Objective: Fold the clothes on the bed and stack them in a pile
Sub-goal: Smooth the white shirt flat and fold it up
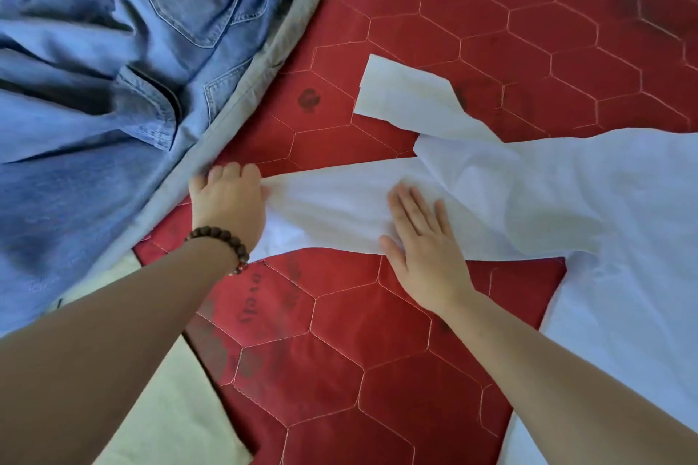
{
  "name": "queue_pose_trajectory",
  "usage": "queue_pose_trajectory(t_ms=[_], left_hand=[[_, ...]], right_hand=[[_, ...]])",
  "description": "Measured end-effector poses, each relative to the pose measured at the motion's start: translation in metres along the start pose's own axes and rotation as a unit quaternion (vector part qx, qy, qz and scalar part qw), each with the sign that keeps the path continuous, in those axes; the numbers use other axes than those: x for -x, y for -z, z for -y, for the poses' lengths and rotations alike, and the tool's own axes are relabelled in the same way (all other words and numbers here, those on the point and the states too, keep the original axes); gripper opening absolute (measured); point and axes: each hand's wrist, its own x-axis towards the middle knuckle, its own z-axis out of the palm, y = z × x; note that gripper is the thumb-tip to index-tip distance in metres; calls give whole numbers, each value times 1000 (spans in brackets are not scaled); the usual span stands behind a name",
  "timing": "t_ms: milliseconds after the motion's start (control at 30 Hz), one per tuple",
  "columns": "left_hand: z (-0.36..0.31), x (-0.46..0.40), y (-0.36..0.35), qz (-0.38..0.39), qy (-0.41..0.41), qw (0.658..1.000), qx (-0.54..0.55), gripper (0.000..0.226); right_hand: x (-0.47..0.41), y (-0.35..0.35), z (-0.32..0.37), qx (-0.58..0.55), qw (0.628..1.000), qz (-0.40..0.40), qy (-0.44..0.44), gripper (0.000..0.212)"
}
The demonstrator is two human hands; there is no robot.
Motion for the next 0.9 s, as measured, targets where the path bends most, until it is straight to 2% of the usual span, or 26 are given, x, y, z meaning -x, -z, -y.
queue_pose_trajectory(t_ms=[67,133,233,300,367,400,467,533,600,667,767,900], left_hand=[[-1,4,1,-28,7,999,-22,34],[-9,13,-1,-49,-39,998,26,49],[-25,32,-16,31,-115,990,75,68],[-26,39,-31,72,-109,991,36,73],[-24,41,-40,69,-100,993,7,72],[-24,41,-42,65,-99,993,2,73],[-24,41,-43,65,-97,993,-3,73],[-24,41,-43,63,-99,993,5,71],[-24,41,-42,61,-103,992,25,67],[-21,42,-42,52,-102,993,37,64],[-8,46,-43,31,-63,996,46,62],[3,50,-44,19,-42,998,43,63]], right_hand=[[-1,2,-10,3,1000,-6,-16,66],[0,6,-27,23,998,-10,-58,67],[2,13,-57,26,988,-9,-149,70],[1,17,-71,1,975,2,-223,73],[-3,19,-71,-22,959,-4,-284,79],[-7,18,-62,-15,957,-15,-288,80],[-17,10,-33,14,970,-37,-240,73],[-31,-3,10,36,987,-43,-149,66],[-47,-16,55,48,997,-38,-56,63],[-57,-20,83,52,998,-26,1,61],[-55,-14,75,52,998,-11,26,59],[-39,1,34,61,998,-10,-8,57]])
